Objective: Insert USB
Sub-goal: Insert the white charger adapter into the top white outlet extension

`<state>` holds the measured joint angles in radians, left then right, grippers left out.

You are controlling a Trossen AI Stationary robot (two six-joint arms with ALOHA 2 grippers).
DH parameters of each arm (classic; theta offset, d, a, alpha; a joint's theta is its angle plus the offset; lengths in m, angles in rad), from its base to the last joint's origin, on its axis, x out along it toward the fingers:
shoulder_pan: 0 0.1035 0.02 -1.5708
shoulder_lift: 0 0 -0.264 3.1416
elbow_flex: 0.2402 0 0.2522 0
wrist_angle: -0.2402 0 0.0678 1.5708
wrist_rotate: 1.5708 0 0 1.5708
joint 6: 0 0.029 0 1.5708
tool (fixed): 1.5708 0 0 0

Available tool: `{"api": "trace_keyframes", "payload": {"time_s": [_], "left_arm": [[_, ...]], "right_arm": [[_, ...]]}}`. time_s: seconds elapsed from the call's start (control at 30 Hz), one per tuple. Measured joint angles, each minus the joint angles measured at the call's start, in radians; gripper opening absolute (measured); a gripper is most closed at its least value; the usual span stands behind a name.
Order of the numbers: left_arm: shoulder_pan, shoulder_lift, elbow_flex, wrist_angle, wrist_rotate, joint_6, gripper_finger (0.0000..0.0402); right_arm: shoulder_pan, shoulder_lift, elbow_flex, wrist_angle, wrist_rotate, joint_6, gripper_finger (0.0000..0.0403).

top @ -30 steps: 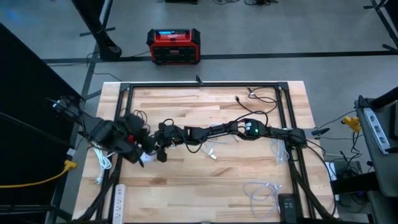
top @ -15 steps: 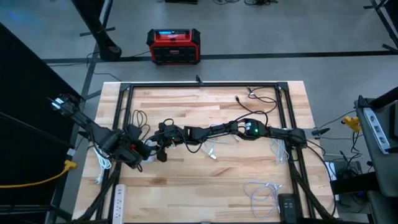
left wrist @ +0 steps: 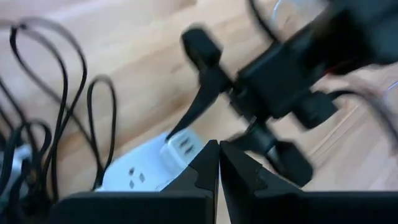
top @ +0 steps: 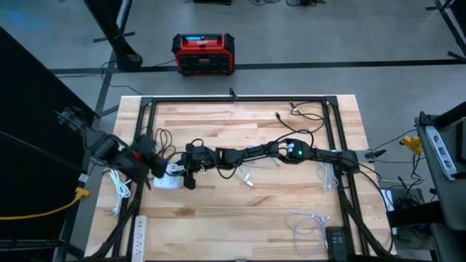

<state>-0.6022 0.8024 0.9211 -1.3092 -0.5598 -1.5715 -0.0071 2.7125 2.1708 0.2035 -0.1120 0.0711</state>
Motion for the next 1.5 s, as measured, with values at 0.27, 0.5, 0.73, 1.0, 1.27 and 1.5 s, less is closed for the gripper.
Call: {"api": "trace_keyframes", "payload": {"time_s": [0.27,0.5,0.73,1.0,1.27,1.5], "left_arm": [[0.000,0.009,0.012,0.035,-0.026,0.065,0.0001],[0.001,0.000,-0.106,0.019,0.018,-0.044,0.0000],[0.002,-0.063,-0.270,0.213,0.030,-0.066,0.0000],[0.002,-0.095,-0.335,0.283,0.017,-0.043,0.0000],[0.002,-0.097,-0.247,0.323,-0.135,0.071,0.0000],[0.002,-0.087,-0.097,0.340,-0.243,0.250,0.0000]], "right_arm": [[0.000,0.000,0.000,0.000,0.000,0.000,0.0145],[0.000,0.000,0.000,0.000,0.000,0.000,0.0145],[0.000,0.000,0.000,0.000,-0.003,0.006,0.0145],[0.000,0.000,0.000,0.001,-0.004,0.006,0.0145],[0.000,0.000,0.000,0.001,-0.005,0.006,0.0145],[0.000,0.000,0.000,0.002,-0.003,0.006,0.0145]]}}
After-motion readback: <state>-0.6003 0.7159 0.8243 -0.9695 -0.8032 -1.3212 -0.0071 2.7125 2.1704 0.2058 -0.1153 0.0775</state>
